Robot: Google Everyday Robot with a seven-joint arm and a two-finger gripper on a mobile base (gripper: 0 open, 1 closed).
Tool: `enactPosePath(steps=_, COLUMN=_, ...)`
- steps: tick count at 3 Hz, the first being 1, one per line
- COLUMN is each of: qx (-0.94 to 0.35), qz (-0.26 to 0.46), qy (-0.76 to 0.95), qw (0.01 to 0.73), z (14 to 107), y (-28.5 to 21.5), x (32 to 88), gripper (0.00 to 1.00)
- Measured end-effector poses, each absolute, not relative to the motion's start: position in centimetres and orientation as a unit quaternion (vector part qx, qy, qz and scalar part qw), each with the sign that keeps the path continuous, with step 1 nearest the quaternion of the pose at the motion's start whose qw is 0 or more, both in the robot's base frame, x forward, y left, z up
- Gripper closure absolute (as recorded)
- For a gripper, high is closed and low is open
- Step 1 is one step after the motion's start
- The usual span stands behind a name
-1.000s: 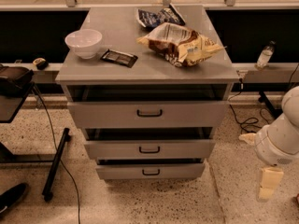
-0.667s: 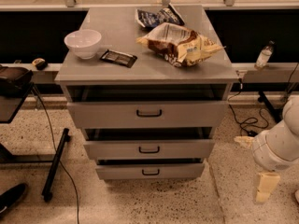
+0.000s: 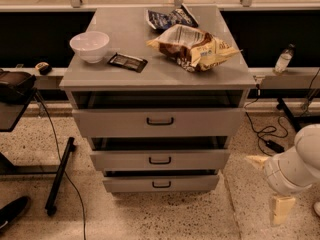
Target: Open middle drawer
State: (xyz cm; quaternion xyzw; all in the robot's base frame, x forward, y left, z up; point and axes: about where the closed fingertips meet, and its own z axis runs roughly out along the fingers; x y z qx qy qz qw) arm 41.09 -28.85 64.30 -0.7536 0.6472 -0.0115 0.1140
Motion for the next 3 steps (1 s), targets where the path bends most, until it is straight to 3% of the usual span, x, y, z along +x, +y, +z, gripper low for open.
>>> enactPosePath(steps=1, qx=-0.768, qz=0.005, qy=0.631, qw=0.113, z=63.9, y=-28.0, x=41.1, gripper=0.00)
enactPosePath(steps=3, qx=-0.807, qz=0.065, qy=0.551, qw=0.203, z=57.4, y=-19.3, x=45.0, gripper=0.00)
